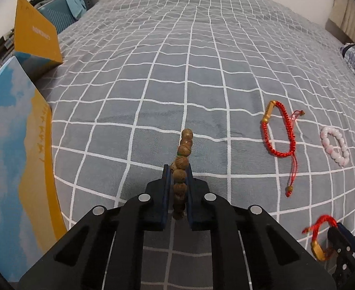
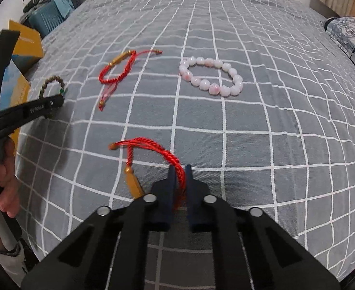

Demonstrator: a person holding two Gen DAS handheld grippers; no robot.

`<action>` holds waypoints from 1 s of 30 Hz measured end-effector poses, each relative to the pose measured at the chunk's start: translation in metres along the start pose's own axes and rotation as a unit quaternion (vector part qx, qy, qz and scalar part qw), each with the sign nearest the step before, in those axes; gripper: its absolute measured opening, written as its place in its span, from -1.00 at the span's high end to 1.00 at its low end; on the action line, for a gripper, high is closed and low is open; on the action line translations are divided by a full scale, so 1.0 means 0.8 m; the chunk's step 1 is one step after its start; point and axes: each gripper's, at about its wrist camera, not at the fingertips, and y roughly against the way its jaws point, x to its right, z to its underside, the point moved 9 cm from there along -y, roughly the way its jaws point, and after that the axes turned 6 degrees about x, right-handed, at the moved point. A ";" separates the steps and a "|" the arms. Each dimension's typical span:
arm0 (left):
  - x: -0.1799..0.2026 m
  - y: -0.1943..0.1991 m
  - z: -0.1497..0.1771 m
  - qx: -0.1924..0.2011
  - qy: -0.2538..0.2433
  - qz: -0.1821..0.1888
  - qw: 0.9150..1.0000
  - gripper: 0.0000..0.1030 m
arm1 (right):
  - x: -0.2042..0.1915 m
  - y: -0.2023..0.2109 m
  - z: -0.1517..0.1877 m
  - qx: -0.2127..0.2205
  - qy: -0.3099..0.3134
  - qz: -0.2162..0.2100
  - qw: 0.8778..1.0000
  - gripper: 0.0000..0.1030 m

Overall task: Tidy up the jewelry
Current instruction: 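Grasp the brown wooden bracelet with the left tool while the right tool grasps the red string bracelet, then carry the wooden bracelet and red string bracelet over the white box and lower them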

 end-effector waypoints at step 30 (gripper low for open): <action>-0.005 0.086 -0.019 0.027 0.007 0.050 0.998 0.80 | -0.005 0.058 -0.045 0.070 -0.011 0.004 0.998 0.92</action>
